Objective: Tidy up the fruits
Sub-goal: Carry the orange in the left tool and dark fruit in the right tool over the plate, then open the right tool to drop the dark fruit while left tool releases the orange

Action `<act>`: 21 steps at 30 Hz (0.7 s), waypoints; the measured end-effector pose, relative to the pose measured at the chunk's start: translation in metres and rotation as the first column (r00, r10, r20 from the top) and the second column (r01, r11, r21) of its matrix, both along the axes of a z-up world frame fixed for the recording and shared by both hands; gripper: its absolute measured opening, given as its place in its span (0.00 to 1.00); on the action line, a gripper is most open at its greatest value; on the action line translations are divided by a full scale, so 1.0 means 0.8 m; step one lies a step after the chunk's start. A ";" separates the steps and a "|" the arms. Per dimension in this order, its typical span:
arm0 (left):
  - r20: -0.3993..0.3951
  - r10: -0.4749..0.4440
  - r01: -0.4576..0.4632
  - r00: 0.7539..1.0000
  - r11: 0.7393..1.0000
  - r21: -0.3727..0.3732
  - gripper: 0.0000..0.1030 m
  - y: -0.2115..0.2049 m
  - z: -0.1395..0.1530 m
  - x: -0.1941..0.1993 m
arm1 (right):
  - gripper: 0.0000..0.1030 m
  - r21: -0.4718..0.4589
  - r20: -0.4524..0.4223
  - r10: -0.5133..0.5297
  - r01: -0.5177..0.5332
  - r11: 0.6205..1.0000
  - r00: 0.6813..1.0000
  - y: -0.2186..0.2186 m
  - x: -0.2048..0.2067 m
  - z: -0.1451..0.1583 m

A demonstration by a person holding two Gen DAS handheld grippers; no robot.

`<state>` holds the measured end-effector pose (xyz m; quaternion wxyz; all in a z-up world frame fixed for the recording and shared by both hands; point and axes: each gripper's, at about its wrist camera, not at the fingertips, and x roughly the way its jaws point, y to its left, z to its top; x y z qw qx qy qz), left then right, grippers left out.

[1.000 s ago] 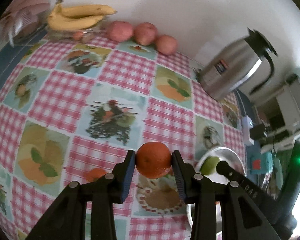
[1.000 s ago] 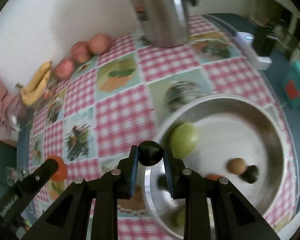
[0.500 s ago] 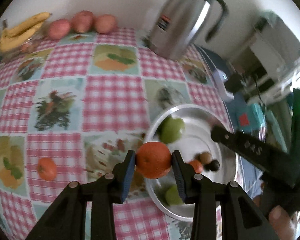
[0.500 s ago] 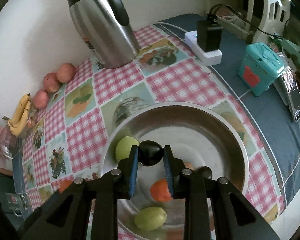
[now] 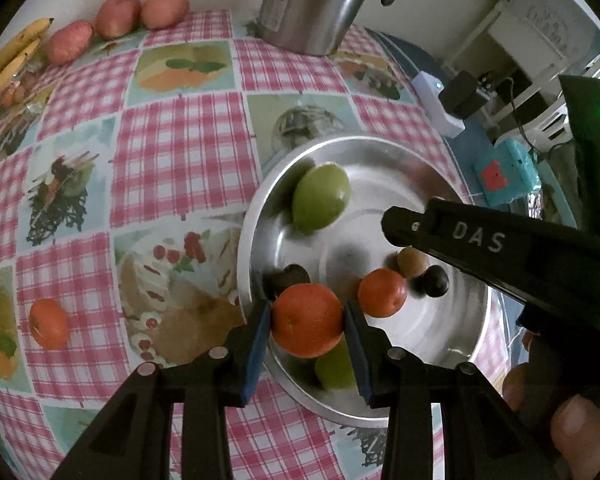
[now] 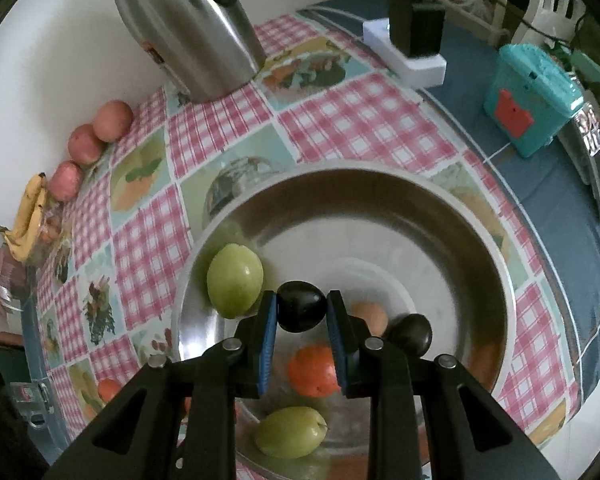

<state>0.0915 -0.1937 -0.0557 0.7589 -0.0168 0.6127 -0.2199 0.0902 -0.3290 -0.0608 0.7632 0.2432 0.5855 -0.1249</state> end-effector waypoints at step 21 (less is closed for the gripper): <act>-0.015 -0.035 0.036 0.999 0.999 0.025 0.39 -0.014 -0.016 -0.004 | 0.26 0.027 -0.093 0.006 -0.003 1.000 0.996 0.004 0.003 -0.033</act>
